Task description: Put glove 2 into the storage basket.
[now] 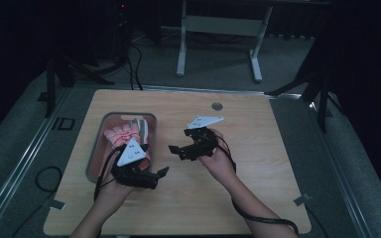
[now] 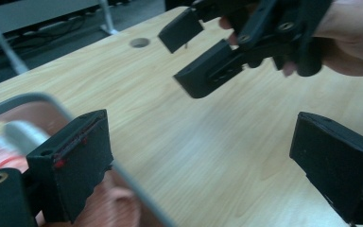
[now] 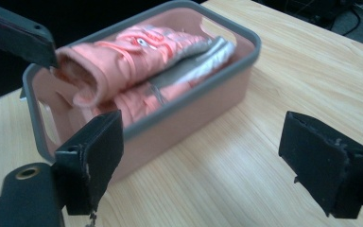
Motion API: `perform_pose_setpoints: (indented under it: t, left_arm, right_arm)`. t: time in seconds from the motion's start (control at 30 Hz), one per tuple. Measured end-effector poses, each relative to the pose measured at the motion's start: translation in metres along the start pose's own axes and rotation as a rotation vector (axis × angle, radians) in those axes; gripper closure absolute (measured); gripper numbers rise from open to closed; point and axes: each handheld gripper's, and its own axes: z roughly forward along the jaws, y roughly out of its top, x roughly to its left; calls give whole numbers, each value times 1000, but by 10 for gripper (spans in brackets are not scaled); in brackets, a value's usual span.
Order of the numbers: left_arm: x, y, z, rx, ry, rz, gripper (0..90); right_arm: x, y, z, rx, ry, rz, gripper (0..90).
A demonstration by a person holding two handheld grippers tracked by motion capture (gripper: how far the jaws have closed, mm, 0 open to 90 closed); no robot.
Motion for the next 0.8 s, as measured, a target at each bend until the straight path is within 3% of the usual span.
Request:
perform_pose_setpoints:
  t: [0.37,0.8]
  left_arm:
    - [-27,4,27,11,-97,30,65]
    - [-49,-17,62,60,-187,32,65]
  right_arm:
    - [-12,-32,-16,13,-24,22,145]
    - [-21,-76,-20,37,-36,32,137]
